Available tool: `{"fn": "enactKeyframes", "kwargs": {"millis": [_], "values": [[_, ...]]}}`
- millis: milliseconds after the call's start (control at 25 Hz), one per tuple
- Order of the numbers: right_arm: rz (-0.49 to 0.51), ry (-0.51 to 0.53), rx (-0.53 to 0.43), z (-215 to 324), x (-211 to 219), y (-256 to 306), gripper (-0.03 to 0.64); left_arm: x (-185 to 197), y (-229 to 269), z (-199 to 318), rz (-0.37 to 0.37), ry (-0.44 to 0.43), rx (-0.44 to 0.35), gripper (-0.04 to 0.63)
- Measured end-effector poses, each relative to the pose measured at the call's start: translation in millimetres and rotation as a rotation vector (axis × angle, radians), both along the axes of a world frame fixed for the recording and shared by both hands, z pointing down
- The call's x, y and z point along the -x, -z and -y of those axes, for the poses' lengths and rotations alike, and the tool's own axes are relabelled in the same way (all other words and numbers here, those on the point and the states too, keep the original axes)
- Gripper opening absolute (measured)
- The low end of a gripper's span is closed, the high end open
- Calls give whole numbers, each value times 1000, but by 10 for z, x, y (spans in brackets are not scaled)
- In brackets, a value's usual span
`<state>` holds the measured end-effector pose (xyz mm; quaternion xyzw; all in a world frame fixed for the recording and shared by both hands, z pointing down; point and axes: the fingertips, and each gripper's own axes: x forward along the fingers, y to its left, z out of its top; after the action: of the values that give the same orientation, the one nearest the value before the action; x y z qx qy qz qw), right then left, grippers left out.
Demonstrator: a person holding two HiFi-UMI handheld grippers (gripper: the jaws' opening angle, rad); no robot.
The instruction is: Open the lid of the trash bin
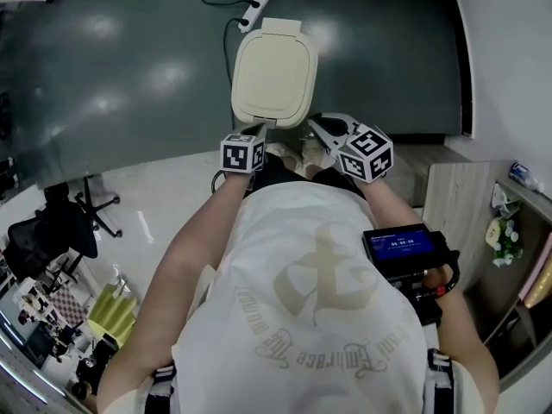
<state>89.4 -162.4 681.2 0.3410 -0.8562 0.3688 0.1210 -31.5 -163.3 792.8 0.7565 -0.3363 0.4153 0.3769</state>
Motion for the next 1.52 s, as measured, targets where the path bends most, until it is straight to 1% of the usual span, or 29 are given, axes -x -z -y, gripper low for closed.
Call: {"fn": "enactKeyframes", "kwargs": {"millis": [200, 360, 640, 920, 1040, 1120, 1200, 1280, 1400, 1520], "values": [[2, 7, 7, -50, -48, -67, 5, -46, -42, -55, 9, -5, -2, 15], [-5, 1, 10, -45, -86, -90, 5, -50, -55, -54, 30, -32, -9, 15], [-6, 0, 13, -57, -93, -119, 5, -74, -58, -45, 24, -39, -6, 15], [-9, 1, 7, -77, -63, -111, 5, -52, -87, -62, 22, -15, 17, 15], [-11, 5, 5, -91, -40, -111, 5, -61, -90, -49, 21, 11, 28, 15], [-12, 10, 4, -112, -15, -105, 5, -65, -93, -38, 1, 34, 39, 15], [-16, 19, 0, -132, 4, -94, 5, -74, -93, -21, -42, 64, 55, 15], [-21, 28, -10, -148, 19, -63, 5, -45, -72, -17, -67, 97, 68, 15], [-26, 34, -26, -175, 63, 19, 5, 48, 41, -57, -91, 135, 45, 15], [-26, 33, -35, -178, 93, 71, 5, 69, 194, -124, -153, 171, 11, 14]]}}
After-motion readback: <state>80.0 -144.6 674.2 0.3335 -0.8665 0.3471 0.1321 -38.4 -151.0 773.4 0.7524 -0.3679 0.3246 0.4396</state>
